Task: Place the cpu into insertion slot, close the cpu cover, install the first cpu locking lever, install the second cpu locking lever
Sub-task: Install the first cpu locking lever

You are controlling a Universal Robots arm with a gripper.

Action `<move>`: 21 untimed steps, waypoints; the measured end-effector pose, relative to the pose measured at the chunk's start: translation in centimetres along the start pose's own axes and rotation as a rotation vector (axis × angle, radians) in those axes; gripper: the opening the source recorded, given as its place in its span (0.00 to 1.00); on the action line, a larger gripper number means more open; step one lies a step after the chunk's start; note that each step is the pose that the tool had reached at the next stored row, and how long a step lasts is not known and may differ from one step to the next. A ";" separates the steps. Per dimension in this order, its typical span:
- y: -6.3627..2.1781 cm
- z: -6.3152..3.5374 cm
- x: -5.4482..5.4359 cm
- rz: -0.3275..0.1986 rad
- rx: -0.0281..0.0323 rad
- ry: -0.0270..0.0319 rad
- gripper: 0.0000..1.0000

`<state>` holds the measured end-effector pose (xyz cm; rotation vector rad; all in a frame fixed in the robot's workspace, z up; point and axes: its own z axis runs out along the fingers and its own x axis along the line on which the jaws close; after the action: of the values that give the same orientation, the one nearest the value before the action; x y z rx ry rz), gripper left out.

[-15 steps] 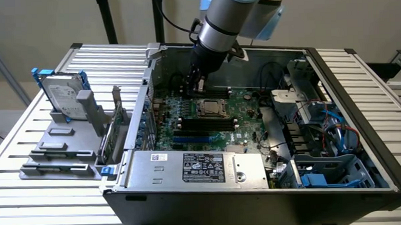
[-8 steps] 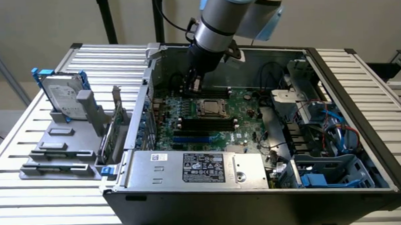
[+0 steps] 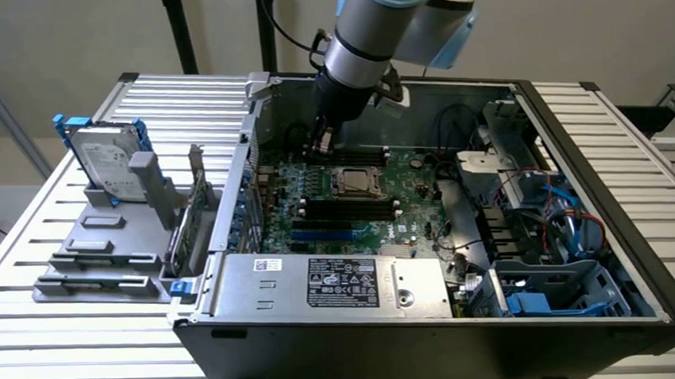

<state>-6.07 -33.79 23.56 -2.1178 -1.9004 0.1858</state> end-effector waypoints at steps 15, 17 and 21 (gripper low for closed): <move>-0.93 -0.47 0.0 0.095 -0.0021 0.0943 0.11; -0.99 -0.44 0.0 0.112 -0.0042 0.0998 0.11; -1.06 -0.38 0.0 0.145 -0.0065 0.1099 0.11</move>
<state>-6.97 -33.80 24.23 -2.2230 -1.6896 0.0915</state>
